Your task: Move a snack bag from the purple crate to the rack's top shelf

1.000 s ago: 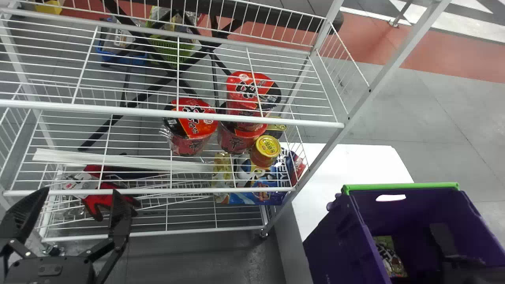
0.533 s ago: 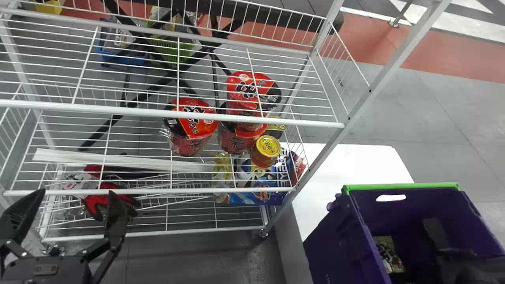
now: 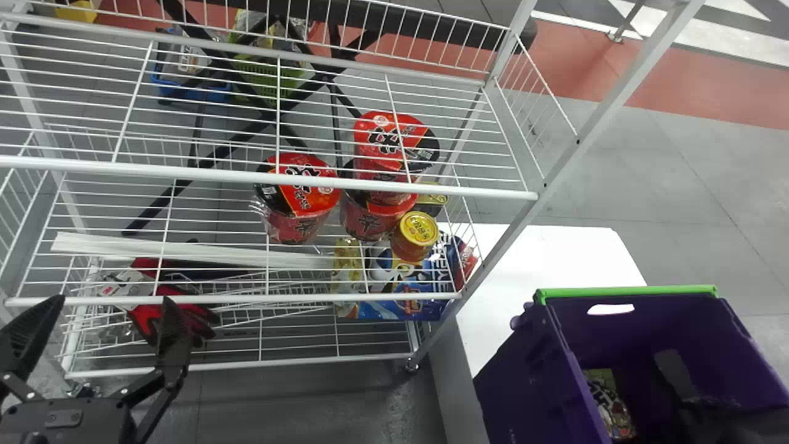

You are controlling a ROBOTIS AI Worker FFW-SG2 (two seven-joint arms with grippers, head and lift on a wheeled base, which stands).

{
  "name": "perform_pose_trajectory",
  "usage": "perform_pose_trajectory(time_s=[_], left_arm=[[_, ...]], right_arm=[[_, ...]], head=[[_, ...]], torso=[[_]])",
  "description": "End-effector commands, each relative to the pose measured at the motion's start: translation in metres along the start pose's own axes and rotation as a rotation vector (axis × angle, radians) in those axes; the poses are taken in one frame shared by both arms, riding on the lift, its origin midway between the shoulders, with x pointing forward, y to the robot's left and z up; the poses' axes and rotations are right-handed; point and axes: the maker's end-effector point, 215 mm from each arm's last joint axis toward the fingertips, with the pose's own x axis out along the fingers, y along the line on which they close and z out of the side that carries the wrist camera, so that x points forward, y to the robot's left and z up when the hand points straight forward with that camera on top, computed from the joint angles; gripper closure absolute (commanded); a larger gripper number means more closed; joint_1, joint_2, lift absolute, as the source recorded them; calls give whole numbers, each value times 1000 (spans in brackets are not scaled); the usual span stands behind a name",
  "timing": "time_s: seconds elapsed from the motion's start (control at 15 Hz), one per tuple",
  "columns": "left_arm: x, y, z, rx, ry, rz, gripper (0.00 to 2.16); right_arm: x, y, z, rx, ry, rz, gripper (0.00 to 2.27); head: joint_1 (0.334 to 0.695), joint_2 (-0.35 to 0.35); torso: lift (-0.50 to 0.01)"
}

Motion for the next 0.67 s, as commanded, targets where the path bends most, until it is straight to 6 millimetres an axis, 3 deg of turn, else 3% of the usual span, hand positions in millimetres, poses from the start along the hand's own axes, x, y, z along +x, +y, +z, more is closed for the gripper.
perform_pose_trajectory(time_s=[0.0, 0.2, 0.6], left_arm=[[0, 2, -1, 0, -1, 2, 140], [0, 3, -13, -3, 19, 1, 140], [-1, 2, -14, -3, 18, -1, 140]], right_arm=[[6, 9, -3, -15, 2, 21, 215], [7, 11, -7, -17, 4, 33, 215], [11, 15, -18, -13, 19, 38, 215]], head=[[695, -350], [695, -350], [695, -350]], torso=[[-458], [-458], [-458]])
